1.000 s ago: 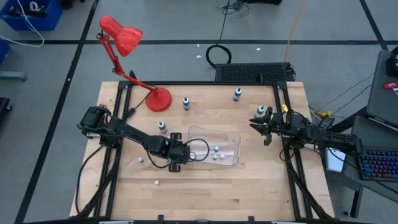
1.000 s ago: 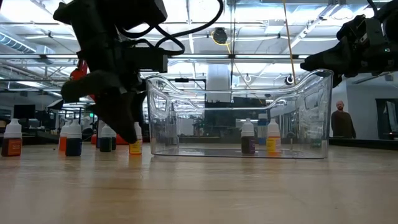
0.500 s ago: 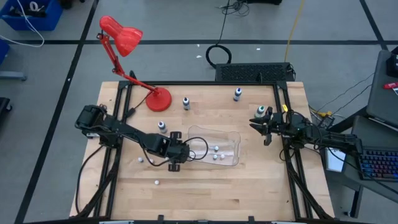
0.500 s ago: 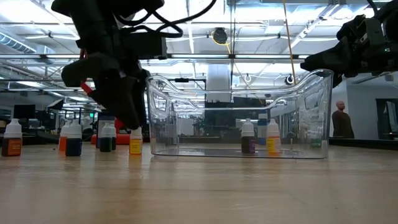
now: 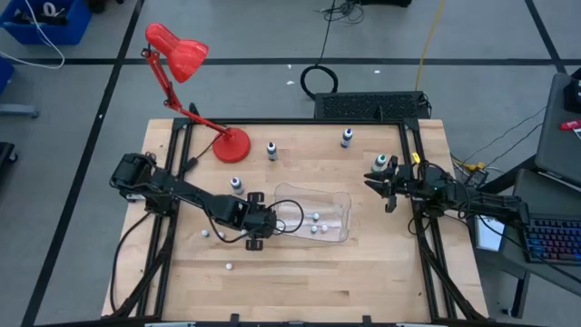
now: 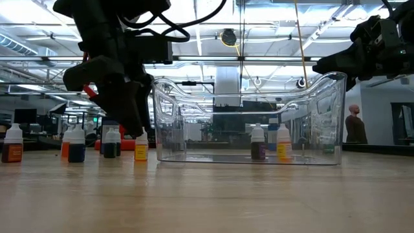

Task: Pick & Place food coloring
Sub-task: Put the right small orange food coloring bottle into the transparent bin

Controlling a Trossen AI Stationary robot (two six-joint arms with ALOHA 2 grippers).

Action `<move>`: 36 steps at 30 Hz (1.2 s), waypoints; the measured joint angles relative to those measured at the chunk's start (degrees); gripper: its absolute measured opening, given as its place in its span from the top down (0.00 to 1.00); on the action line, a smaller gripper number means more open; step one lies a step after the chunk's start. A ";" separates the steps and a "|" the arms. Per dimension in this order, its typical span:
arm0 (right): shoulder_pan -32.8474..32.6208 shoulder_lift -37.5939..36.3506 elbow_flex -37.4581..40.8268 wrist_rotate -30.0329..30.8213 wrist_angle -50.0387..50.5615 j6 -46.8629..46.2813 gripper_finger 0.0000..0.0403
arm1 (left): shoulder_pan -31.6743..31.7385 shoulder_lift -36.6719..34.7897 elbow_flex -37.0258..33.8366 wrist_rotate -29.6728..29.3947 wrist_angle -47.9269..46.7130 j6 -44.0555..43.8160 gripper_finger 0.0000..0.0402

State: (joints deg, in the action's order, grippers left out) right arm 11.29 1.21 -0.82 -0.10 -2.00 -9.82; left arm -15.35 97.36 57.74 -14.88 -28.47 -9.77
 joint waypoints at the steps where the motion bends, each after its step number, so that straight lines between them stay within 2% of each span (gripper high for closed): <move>1: 0.00 0.00 0.00 0.00 0.00 0.02 0.78 | 0.00 0.00 0.00 0.00 0.02 -0.06 0.54; 36: 0.00 0.00 -0.02 0.00 0.02 0.00 0.78 | 0.00 1.03 -0.02 -0.15 -0.22 -1.52 0.54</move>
State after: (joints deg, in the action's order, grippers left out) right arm 11.29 1.21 -0.84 -0.10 -1.98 -9.82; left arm -15.35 98.39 57.71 -15.03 -28.68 -11.29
